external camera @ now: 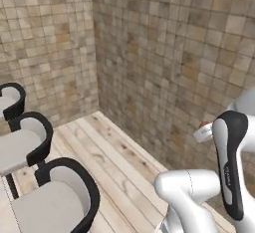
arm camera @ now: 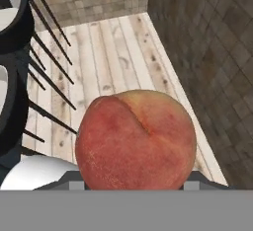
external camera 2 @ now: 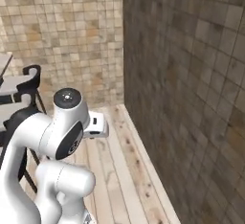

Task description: Retrieve the banana and peach from the fridge and place them into the bowl on the dining table.

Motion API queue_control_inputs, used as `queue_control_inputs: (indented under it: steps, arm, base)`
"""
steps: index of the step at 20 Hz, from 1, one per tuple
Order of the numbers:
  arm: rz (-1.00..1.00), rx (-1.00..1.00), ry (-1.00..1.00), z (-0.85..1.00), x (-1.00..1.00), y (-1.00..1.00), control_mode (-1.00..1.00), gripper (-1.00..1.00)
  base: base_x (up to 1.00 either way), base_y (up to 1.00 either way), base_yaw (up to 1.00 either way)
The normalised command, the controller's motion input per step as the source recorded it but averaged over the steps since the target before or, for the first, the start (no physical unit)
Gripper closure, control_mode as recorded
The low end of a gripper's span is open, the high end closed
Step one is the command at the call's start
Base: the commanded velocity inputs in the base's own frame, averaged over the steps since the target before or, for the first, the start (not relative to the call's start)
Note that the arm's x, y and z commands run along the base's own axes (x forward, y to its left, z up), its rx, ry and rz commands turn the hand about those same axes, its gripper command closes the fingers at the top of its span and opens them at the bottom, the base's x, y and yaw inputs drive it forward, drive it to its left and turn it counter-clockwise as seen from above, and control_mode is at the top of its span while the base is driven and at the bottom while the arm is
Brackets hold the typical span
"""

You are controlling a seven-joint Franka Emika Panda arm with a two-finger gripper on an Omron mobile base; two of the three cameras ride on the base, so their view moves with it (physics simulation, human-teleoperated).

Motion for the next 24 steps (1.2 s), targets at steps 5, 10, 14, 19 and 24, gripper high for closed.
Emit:
queue_control_inputs:
  steps: [5,10,14,19,24]
  arm:
    - [0.0,0.0,0.0,0.0,0.0,0.0,1.0,1.0]
    - [0.0,0.0,0.0,0.0,0.0,0.0,1.0,1.0]
    - [0.0,0.0,0.0,0.0,0.0,0.0,1.0,1.0]
    - [0.0,0.0,0.0,0.0,0.0,0.0,1.0,1.0]
    - [0.0,0.0,0.0,0.0,0.0,0.0,1.0,1.0]
  base:
    - [1.0,-0.07,0.48]
    - [1.0,0.0,0.52]
    - [1.0,0.0,0.5]
    - [0.98,-0.05,0.52]
    - [0.61,0.0,0.55]
